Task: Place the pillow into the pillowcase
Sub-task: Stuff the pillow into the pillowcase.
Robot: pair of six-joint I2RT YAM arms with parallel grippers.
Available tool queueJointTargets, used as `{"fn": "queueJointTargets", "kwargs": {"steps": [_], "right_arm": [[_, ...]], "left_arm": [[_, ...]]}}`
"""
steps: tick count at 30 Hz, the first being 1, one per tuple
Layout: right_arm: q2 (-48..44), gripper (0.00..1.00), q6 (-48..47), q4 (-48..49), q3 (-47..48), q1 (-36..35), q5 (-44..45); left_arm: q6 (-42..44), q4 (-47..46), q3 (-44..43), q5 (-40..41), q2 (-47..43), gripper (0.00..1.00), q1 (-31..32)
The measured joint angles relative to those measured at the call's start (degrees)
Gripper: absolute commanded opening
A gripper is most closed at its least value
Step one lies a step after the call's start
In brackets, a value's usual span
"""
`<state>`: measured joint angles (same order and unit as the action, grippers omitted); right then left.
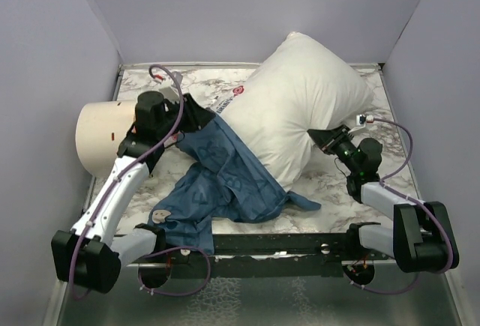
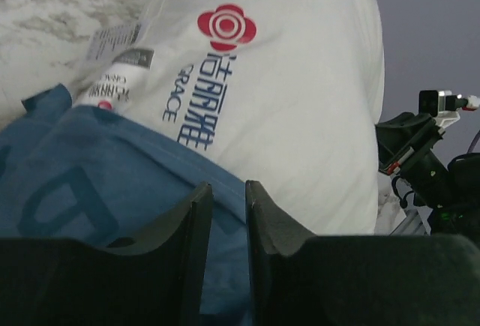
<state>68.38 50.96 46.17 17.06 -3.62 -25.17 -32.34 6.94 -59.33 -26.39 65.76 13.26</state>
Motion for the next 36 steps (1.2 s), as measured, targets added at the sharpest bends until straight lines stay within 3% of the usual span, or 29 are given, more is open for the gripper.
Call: {"fn": "queueJointTargets", "kwargs": {"steps": [3,7,14,18,25,27,31,36], "right_arm": [[0.2,0.08,0.6,2.0,-1.4,0.0,-0.5],[0.1,0.08,1.2,3.5,-2.5,0.1,-1.3],[-2.3,0.05,1.3,3.4,-4.1,0.1,-2.4],[-6.3,0.04,1.3,2.7,-6.5,0.1,-3.4],[-16.8,0.05,0.9,-3.2,-10.1,0.1,-4.5],[-19.0,0.09,0.3,-4.9,-10.5,0.1,-5.4],[-20.1,0.33,-1.6,-6.2,-10.4,0.1,-9.3],[-20.2,0.49,-6.8,-8.7,-6.4,-0.1,-19.6]], "left_arm": [[-3.0,1.9,7.2,6.0,-5.6,0.19,4.9],[-5.0,3.6,9.7,13.5,-8.1,0.17,11.1],[-4.4,1.2,8.9,18.7,0.5,0.16,11.3],[-2.1,0.1,1.5,17.7,12.1,0.17,11.4],[2.2,-1.1,-19.0,14.4,30.7,0.23,11.9],[3.1,-1.5,-24.8,13.3,36.0,0.3,12.4],[5.4,-0.5,-32.8,13.0,42.4,0.49,13.0],[9.8,2.2,-36.5,15.0,42.1,0.54,11.6]]}}
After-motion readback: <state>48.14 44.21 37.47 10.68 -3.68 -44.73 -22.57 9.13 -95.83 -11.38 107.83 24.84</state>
